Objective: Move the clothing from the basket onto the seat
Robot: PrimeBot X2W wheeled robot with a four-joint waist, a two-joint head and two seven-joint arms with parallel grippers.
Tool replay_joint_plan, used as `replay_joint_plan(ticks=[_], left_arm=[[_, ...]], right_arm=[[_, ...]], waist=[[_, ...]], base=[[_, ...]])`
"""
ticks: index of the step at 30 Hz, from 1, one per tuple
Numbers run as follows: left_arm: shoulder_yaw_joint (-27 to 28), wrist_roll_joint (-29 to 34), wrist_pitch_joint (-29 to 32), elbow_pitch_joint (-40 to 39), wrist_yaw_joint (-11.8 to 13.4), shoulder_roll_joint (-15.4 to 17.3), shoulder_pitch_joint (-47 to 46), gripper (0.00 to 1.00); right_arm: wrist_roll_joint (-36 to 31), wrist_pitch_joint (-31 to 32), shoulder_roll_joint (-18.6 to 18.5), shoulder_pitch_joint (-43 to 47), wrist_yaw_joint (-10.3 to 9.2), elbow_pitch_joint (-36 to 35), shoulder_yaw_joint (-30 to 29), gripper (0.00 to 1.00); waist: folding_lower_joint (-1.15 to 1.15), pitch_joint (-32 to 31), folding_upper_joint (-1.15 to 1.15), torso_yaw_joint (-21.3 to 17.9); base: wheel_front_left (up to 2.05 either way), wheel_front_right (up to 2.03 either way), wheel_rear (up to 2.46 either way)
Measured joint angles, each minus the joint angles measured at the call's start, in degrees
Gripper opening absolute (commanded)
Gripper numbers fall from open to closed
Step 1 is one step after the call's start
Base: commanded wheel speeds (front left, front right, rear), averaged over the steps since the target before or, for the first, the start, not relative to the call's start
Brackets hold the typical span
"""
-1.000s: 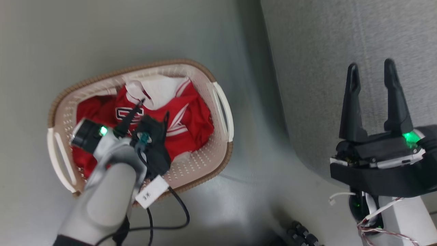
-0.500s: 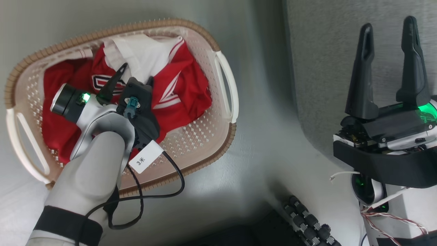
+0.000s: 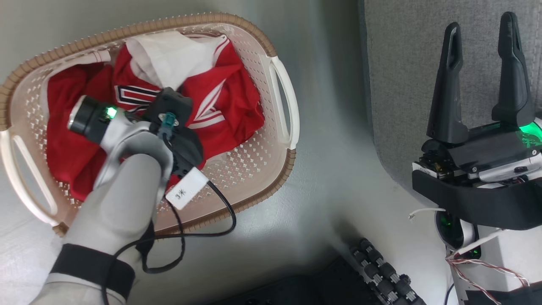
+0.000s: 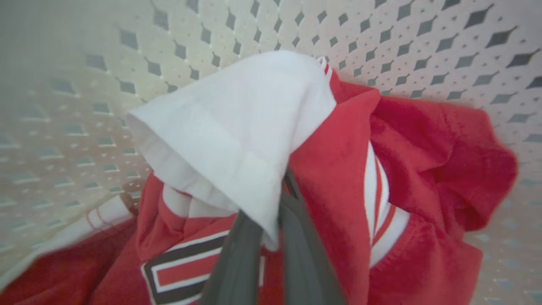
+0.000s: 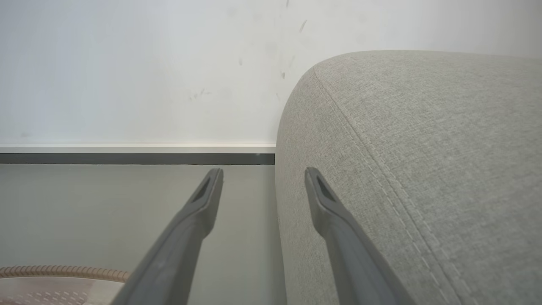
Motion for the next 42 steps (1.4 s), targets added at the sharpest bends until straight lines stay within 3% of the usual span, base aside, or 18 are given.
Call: replay_joint_plan(ticks=[12, 31, 42], left_arm=[[-0.81, -2.9, -6.14, 0.79, -2.05, -2.3, 1.05, 0.0], [-5.5, -6.78, -6.65, -8.22, -7.1, -2.92, 2.55, 0.0], [-8.68, -10.33, -6.66, -13.96, -7.64, -3.03, 2.51, 0.0]], right_arm=[[-1.03, 0.0, -0.02, -0.22, 0.68, 3.79, -1.44, 1.0], [-1.32, 0.01, -1.41, 1.27, 1.79, 12.85, -5.1, 1.0], [-1.32, 0.02, -1.4, 1.56, 3.27, 19.16, -5.03, 1.0]], waist=[[0.0, -4.72, -0.01, 1.86], [-0.02, -19.02, -0.01, 8.76], [-0.02, -29.46, -0.02, 12.25]], base=[[0.0, 0.0, 0.0], [0.0, 0.0, 0.0], [0.0, 0.0, 0.0]])
